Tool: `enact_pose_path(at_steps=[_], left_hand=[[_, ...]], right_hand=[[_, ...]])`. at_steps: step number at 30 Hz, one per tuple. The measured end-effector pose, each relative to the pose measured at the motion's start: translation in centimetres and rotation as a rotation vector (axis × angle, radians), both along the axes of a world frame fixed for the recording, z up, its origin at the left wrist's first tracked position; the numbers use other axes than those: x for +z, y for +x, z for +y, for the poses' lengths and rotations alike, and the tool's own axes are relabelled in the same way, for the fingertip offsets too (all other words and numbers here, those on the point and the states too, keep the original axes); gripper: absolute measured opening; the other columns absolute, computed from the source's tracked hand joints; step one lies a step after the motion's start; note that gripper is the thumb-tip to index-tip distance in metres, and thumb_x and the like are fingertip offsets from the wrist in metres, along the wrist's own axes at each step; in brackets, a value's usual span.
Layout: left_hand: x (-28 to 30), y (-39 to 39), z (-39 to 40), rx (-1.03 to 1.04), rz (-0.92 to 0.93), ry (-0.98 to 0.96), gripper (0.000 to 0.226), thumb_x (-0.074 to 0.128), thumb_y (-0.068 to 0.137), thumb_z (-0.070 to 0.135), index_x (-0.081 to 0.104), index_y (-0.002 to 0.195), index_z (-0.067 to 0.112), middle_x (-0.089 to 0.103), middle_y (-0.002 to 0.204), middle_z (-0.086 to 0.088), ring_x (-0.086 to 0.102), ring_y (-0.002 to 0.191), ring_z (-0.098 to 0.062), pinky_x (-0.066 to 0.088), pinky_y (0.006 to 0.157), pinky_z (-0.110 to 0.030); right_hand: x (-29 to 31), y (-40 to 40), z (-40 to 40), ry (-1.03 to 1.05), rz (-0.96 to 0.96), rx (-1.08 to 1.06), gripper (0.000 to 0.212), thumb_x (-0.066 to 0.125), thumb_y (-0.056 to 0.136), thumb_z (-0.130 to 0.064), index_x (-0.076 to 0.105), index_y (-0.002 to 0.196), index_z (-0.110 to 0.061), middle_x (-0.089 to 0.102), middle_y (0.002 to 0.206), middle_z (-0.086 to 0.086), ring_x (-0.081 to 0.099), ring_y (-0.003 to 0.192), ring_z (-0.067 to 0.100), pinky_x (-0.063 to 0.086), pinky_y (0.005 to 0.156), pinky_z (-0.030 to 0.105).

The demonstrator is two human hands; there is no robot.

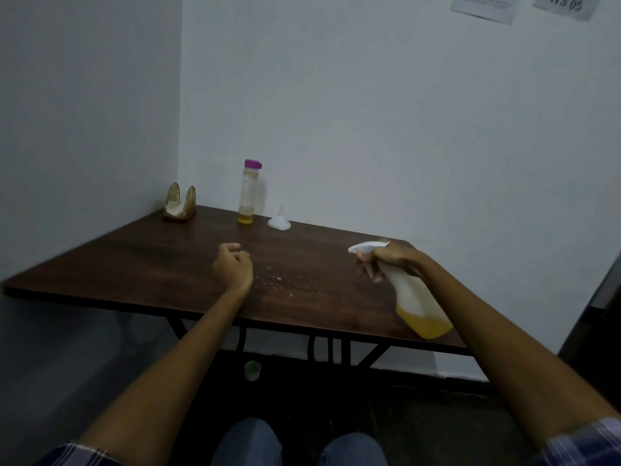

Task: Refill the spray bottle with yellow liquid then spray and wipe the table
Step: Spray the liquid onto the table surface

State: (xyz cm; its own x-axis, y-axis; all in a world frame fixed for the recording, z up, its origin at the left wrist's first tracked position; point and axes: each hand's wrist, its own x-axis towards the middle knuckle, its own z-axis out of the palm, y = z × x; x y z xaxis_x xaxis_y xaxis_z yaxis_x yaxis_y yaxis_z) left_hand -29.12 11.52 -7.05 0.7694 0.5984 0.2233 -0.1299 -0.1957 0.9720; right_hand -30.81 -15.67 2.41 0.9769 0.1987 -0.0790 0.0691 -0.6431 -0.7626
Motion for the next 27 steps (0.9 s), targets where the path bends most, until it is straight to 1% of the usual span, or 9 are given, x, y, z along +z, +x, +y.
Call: enact_pose_path(at_steps=[7, 9, 12, 14, 16, 18, 20, 24, 27], left_hand=[[0.2, 0.0, -1.0, -0.025, 0.0, 0.018, 0.025, 0.047, 0.092, 0.005, 0.055, 0.115, 0.007, 0.068, 0.105, -0.012, 0.062, 0.1, -0.026, 0.048, 0.083, -0.034], [0.3, -0.1, -1.0, -0.025, -0.002, 0.015, 0.025, 0.046, 0.092, 0.005, 0.054, 0.115, 0.007, 0.068, 0.106, -0.011, 0.062, 0.1, -0.025, 0.048, 0.08, -0.033], [0.4, -0.2, -0.9, -0.013, 0.0, 0.016, 0.025, 0.044, 0.092, 0.004, 0.054, 0.115, 0.007, 0.068, 0.106, -0.012, 0.062, 0.1, -0.025, 0.049, 0.082, -0.034], [0.3, -0.1, -0.9, -0.011, 0.005, 0.013, 0.025, 0.045, 0.092, 0.005, 0.054, 0.115, 0.007, 0.068, 0.107, -0.012, 0.062, 0.1, -0.025, 0.047, 0.08, -0.031], [0.2, 0.0, -0.9, -0.012, 0.011, 0.018, 0.025, 0.046, 0.092, 0.006, 0.054, 0.115, 0.008, 0.068, 0.107, -0.011, 0.062, 0.1, -0.024, 0.044, 0.079, -0.03], [0.2, 0.0, -1.0, -0.014, 0.017, 0.021, 0.025, 0.046, 0.092, 0.006, 0.054, 0.115, 0.008, 0.068, 0.107, -0.012, 0.062, 0.1, -0.025, 0.046, 0.082, -0.032], [0.3, 0.0, -1.0, -0.016, 0.016, 0.018, 0.025, 0.046, 0.092, 0.005, 0.054, 0.115, 0.008, 0.068, 0.107, -0.012, 0.062, 0.101, -0.025, 0.049, 0.084, -0.034], [0.6, -0.1, -0.9, -0.012, 0.006, 0.011, 0.026, 0.046, 0.092, 0.005, 0.054, 0.117, 0.007, 0.068, 0.107, -0.011, 0.062, 0.099, -0.023, 0.045, 0.076, -0.028], [0.7, -0.3, -1.0, -0.012, 0.007, 0.014, 0.026, 0.046, 0.092, 0.005, 0.054, 0.117, 0.008, 0.068, 0.107, -0.011, 0.062, 0.098, -0.023, 0.041, 0.072, -0.026]], right_hand=[[-1.8, 0.3, 1.1, 0.147, 0.066, -0.028, 0.043, 0.037, 0.101, -0.035, 0.05, 0.12, 0.001, 0.059, 0.074, 0.017, 0.062, 0.074, 0.02, 0.05, 0.047, 0.022], [-3.0, 0.5, 1.6, 0.102, 0.075, 0.017, 0.057, 0.036, 0.1, -0.041, 0.061, 0.106, 0.01, 0.06, 0.064, 0.018, 0.062, 0.075, 0.018, 0.049, 0.049, 0.019], [-2.9, 0.7, 1.5, 0.058, 0.03, 0.041, 0.068, 0.036, 0.099, -0.044, 0.075, 0.065, -0.001, 0.06, 0.056, 0.016, 0.061, 0.072, 0.015, 0.049, 0.052, 0.016], [-2.7, 0.7, 1.4, 0.1, -0.013, 0.007, 0.066, 0.039, 0.099, -0.042, 0.066, 0.087, 0.018, 0.05, 0.056, 0.017, 0.057, 0.055, 0.009, 0.048, 0.049, 0.017], [-2.7, 0.6, 1.5, 0.191, 0.009, -0.039, 0.049, 0.046, 0.098, -0.036, 0.058, 0.092, 0.011, 0.039, 0.054, 0.013, 0.047, 0.043, 0.012, 0.042, 0.044, 0.024], [-2.8, 0.4, 1.8, 0.169, 0.036, -0.044, 0.034, 0.05, 0.097, -0.028, 0.053, 0.079, 0.0, 0.04, 0.047, 0.013, 0.048, 0.052, 0.017, 0.044, 0.054, 0.03], [-2.6, 0.2, 2.0, 0.17, 0.079, -0.075, 0.012, 0.051, 0.095, -0.014, 0.058, 0.093, -0.004, 0.054, 0.047, 0.014, 0.057, 0.071, 0.022, 0.053, 0.064, 0.036], [-1.9, -0.3, 2.5, 0.21, 0.126, -0.141, 0.028, 0.048, 0.093, 0.002, 0.055, 0.117, -0.01, 0.065, 0.069, 0.013, 0.065, 0.081, 0.027, 0.059, 0.055, 0.034], [-2.0, -0.3, 3.2, 0.255, 0.033, -0.233, 0.025, 0.049, 0.091, -0.001, 0.06, 0.112, -0.01, 0.06, 0.047, 0.004, 0.059, 0.063, 0.021, 0.053, 0.048, 0.028]])
